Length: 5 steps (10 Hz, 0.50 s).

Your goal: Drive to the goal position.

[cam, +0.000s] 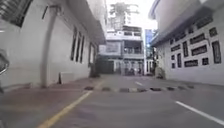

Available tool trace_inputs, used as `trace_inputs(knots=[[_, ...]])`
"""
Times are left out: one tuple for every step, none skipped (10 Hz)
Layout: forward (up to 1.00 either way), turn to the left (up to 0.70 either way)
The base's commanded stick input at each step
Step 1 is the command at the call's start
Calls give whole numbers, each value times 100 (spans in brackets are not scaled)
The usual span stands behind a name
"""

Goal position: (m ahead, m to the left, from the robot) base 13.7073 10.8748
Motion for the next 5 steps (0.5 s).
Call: trace_inputs(knots=[[100,-4],[100,0],[100,0],[100,0],[100,0]])
